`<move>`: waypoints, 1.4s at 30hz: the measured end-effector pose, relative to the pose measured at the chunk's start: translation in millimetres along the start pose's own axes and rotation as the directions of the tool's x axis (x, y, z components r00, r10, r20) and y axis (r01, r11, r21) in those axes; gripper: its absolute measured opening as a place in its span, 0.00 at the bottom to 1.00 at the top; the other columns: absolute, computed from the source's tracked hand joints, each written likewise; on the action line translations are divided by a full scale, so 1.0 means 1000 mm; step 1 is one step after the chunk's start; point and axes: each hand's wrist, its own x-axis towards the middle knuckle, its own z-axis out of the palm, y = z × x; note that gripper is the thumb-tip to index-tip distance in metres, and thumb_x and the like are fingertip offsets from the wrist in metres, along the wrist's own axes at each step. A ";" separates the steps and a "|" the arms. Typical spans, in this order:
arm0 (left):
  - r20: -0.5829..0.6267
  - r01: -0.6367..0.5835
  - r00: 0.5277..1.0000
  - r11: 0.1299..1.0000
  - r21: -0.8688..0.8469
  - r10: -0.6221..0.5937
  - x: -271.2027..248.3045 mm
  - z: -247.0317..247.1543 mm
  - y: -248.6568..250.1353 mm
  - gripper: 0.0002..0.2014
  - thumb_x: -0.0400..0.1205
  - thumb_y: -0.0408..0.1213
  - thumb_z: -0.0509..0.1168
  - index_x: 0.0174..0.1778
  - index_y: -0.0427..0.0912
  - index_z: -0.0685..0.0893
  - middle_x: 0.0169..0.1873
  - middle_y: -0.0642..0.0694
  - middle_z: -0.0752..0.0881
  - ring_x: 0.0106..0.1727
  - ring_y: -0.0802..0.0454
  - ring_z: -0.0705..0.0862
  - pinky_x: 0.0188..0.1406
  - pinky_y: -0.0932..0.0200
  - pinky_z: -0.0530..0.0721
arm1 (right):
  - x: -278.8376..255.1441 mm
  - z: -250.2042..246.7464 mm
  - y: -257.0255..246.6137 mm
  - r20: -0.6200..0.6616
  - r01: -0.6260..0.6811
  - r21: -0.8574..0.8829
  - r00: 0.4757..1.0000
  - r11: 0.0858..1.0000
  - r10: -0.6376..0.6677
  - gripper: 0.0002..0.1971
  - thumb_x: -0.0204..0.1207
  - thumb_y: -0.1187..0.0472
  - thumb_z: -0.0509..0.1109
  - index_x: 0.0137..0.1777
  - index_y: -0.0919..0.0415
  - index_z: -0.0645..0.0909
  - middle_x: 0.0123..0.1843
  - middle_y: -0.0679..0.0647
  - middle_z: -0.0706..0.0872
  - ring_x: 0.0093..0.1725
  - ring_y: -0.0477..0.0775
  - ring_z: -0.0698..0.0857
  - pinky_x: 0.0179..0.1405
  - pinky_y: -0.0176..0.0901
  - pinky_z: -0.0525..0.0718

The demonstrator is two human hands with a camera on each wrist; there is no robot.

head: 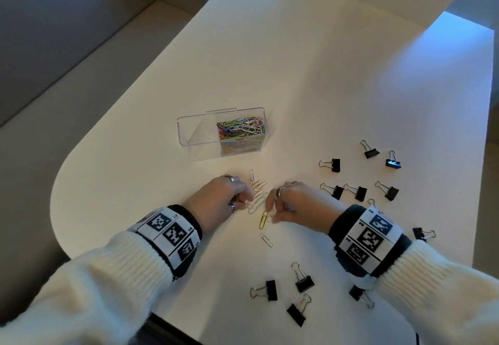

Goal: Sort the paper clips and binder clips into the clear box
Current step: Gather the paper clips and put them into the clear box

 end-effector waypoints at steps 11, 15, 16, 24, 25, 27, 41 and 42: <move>-0.166 -0.081 0.983 0.997 0.013 0.082 -0.002 -0.025 0.019 0.04 0.80 0.29 0.62 0.49 0.36 0.81 0.44 0.46 0.80 0.49 0.50 0.76 0.48 0.65 0.72 | -0.002 -0.004 -0.005 0.070 -0.001 -0.321 0.997 0.947 0.025 0.15 0.83 0.51 0.55 0.57 0.60 0.76 0.60 0.54 0.75 0.60 0.53 0.75 0.60 0.43 0.76; -0.449 -0.019 0.893 1.000 0.024 0.027 0.022 -0.063 0.025 0.04 0.80 0.30 0.63 0.48 0.35 0.81 0.45 0.44 0.82 0.49 0.49 0.75 0.44 0.65 0.66 | 0.003 -0.013 -0.005 0.015 0.000 -0.339 1.000 0.941 0.005 0.17 0.84 0.52 0.52 0.56 0.64 0.75 0.56 0.56 0.76 0.49 0.52 0.76 0.58 0.49 0.80; -0.459 0.028 0.889 0.999 0.045 -0.005 0.029 -0.067 0.023 0.05 0.80 0.32 0.63 0.49 0.36 0.81 0.47 0.42 0.83 0.51 0.46 0.75 0.47 0.64 0.66 | 0.007 -0.018 -0.003 -0.083 -0.017 -0.289 0.997 0.957 -0.008 0.17 0.84 0.53 0.53 0.54 0.66 0.76 0.54 0.58 0.77 0.48 0.54 0.78 0.56 0.50 0.81; -0.560 0.126 0.818 0.991 -0.051 -0.133 0.042 -0.056 0.012 0.06 0.78 0.37 0.67 0.45 0.39 0.87 0.43 0.45 0.80 0.53 0.46 0.77 0.52 0.59 0.72 | 0.059 -0.064 -0.016 -0.729 0.037 0.039 0.684 0.999 0.003 0.07 0.74 0.58 0.71 0.40 0.62 0.84 0.40 0.51 0.76 0.46 0.53 0.74 0.49 0.45 0.74; -0.569 0.117 0.810 0.990 -0.079 -0.141 0.041 -0.055 0.012 0.06 0.78 0.37 0.67 0.45 0.39 0.87 0.43 0.46 0.79 0.51 0.47 0.77 0.51 0.60 0.72 | 0.064 -0.065 -0.017 -0.734 0.039 0.055 0.679 0.998 0.014 0.07 0.72 0.57 0.72 0.39 0.61 0.85 0.40 0.49 0.75 0.46 0.50 0.72 0.49 0.45 0.74; -0.585 0.094 0.799 0.989 -0.112 -0.141 0.038 -0.054 0.010 0.06 0.79 0.37 0.66 0.45 0.39 0.87 0.42 0.48 0.78 0.48 0.50 0.76 0.47 0.65 0.69 | 0.070 -0.065 -0.018 -0.736 0.051 0.102 0.676 0.993 0.041 0.06 0.70 0.57 0.73 0.39 0.59 0.87 0.41 0.50 0.77 0.47 0.48 0.70 0.51 0.45 0.75; -0.253 0.107 0.961 0.994 -0.036 -0.113 -0.002 -0.018 0.010 0.06 0.76 0.37 0.67 0.47 0.44 0.80 0.42 0.50 0.76 0.40 0.52 0.76 0.47 0.53 0.78 | 0.026 -0.012 0.006 -0.179 0.106 0.088 0.980 0.991 -0.089 0.28 0.65 0.52 0.78 0.66 0.55 0.78 0.62 0.48 0.74 0.56 0.45 0.69 0.61 0.32 0.66; -0.208 0.156 0.965 0.987 -0.039 -0.161 -0.002 -0.015 0.011 0.07 0.75 0.39 0.69 0.46 0.45 0.79 0.41 0.50 0.76 0.42 0.51 0.77 0.47 0.53 0.79 | 0.028 -0.010 0.006 -0.175 0.107 0.072 0.980 0.992 -0.093 0.28 0.66 0.53 0.77 0.66 0.55 0.78 0.64 0.50 0.74 0.58 0.47 0.70 0.63 0.34 0.66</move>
